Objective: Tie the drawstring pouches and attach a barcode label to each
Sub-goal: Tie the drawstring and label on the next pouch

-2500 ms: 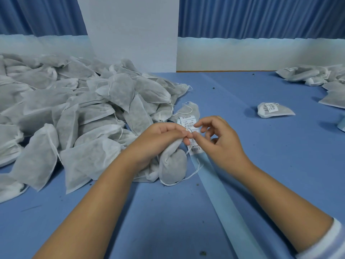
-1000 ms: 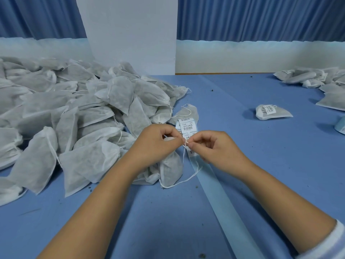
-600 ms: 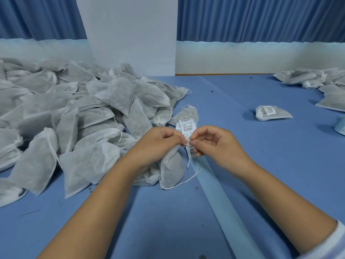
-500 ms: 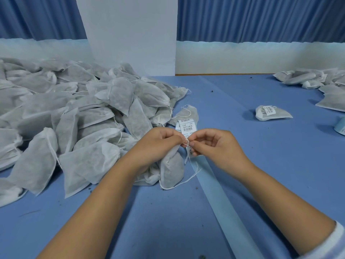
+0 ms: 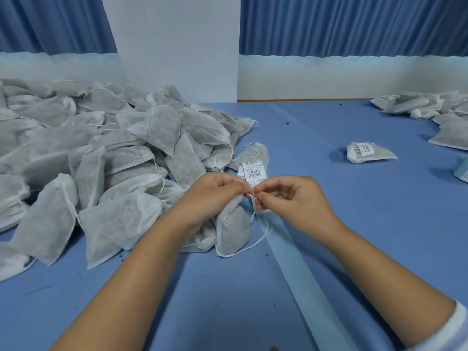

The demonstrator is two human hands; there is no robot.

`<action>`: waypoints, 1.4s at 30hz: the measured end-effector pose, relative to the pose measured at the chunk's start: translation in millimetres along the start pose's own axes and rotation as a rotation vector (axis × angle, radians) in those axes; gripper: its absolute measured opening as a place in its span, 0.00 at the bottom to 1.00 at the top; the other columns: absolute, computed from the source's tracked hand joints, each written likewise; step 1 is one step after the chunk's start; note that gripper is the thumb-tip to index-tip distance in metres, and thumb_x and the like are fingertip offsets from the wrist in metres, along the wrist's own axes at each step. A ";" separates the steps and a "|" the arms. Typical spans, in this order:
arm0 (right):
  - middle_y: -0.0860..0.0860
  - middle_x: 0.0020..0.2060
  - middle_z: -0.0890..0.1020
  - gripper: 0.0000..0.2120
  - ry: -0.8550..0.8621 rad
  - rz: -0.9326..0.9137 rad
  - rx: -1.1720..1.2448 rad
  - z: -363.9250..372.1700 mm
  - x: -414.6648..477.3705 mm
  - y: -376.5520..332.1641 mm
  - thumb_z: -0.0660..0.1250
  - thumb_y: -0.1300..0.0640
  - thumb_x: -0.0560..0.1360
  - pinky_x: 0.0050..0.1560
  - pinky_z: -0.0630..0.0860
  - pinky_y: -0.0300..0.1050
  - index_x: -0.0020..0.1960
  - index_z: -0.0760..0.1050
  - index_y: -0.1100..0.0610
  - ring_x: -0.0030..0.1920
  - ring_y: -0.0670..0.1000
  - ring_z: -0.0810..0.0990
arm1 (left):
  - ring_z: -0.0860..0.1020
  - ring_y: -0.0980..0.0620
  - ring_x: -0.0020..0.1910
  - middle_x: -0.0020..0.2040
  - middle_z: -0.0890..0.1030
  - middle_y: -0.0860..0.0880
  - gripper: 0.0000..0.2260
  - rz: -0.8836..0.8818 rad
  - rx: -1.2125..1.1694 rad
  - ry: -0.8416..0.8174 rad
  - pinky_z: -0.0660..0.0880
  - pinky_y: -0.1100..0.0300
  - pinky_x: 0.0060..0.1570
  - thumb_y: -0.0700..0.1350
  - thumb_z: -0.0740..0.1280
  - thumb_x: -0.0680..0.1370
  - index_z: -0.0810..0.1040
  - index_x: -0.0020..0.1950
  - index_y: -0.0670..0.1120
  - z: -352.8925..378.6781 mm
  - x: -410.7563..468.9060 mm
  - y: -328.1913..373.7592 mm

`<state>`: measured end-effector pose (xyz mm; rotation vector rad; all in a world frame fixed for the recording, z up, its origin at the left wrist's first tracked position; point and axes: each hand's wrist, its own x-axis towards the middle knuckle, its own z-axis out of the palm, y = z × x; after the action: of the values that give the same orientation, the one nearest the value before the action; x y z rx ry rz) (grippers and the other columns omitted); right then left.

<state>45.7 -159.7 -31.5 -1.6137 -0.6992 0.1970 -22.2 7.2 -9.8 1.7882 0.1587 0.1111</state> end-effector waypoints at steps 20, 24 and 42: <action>0.52 0.33 0.84 0.05 0.042 0.063 0.175 -3.1 3.1 -7.2 0.68 0.68 0.75 0.43 0.80 0.37 0.43 0.80 0.62 0.34 0.47 0.82 | 0.77 0.58 0.35 0.39 0.83 0.52 0.10 -0.141 -0.011 -0.156 0.71 0.66 0.39 0.52 0.66 0.71 0.86 0.40 0.52 3.1 -0.9 -2.3; 0.51 0.34 0.83 0.04 0.074 0.076 0.193 -1.7 3.7 -8.3 0.66 0.67 0.77 0.43 0.81 0.39 0.45 0.77 0.61 0.36 0.48 0.82 | 0.74 0.60 0.33 0.35 0.80 0.57 0.10 -0.082 0.089 -0.089 0.68 0.66 0.38 0.47 0.66 0.75 0.85 0.38 0.55 3.5 3.3 -6.9; 0.52 0.33 0.83 0.06 -0.008 0.417 0.595 2.0 2.9 -14.4 0.56 0.60 0.83 0.22 0.69 0.35 0.47 0.67 0.54 0.23 0.45 0.73 | 0.82 0.44 0.37 0.32 0.81 0.48 0.09 0.402 0.646 0.406 0.75 0.47 0.42 0.48 0.63 0.82 0.82 0.55 0.48 22.5 -7.3 -3.8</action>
<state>42.4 -156.3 -17.5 -1.1618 -0.2574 0.6516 -25.9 -14.8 -18.4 2.4062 0.1289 0.7877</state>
